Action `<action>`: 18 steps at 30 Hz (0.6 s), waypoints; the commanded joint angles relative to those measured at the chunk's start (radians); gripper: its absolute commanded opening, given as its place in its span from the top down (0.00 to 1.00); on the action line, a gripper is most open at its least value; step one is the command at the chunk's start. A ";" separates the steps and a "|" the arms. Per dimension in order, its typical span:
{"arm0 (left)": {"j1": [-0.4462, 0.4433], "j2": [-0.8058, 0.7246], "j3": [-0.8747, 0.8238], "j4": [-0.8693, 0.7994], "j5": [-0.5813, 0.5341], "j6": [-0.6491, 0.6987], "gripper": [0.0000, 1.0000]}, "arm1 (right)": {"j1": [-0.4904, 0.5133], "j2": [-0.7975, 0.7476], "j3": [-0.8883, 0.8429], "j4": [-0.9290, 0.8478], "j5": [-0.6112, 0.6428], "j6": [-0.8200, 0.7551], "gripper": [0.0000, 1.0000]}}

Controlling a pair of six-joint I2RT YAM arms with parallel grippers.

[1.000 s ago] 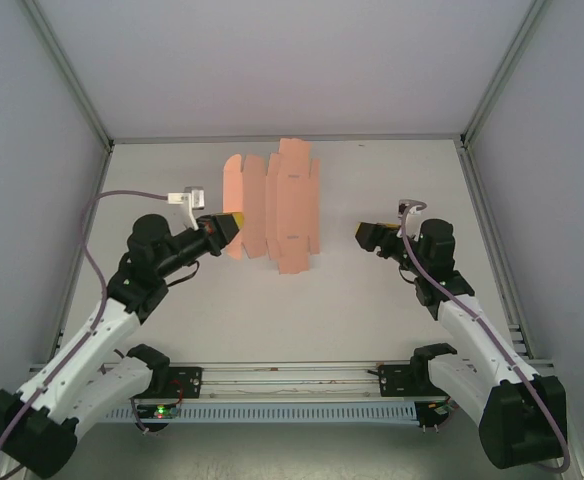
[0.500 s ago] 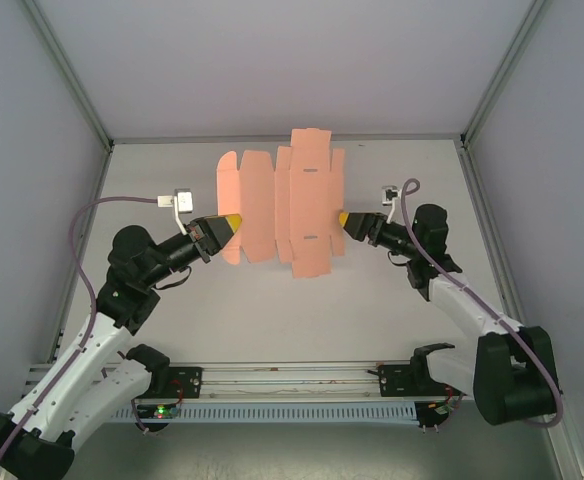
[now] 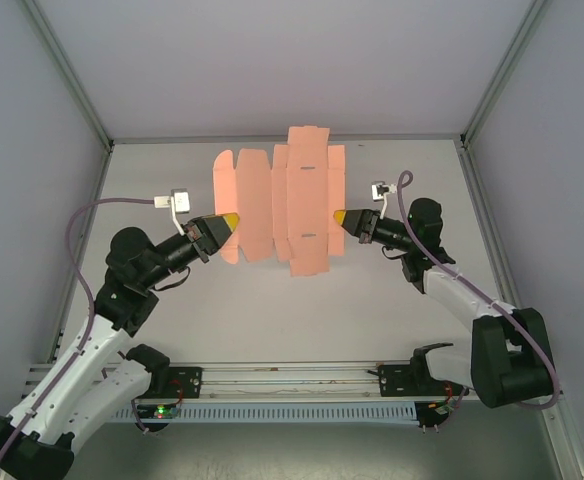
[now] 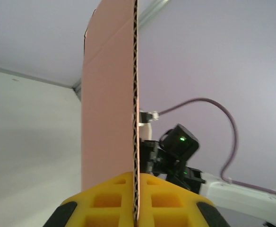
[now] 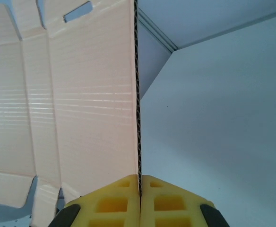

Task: Assemble paper box

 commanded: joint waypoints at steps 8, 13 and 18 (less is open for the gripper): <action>-0.012 -0.033 -0.072 -0.654 -0.664 0.088 0.00 | 0.139 -0.024 0.136 -0.657 0.374 -0.523 1.00; -0.013 -0.019 -0.069 -0.760 -0.701 0.089 0.00 | 0.259 0.091 0.217 -0.841 0.691 -0.702 1.00; -0.013 -0.006 -0.075 -0.678 -0.610 0.108 0.00 | 0.429 0.209 0.298 -0.867 1.150 -0.923 1.00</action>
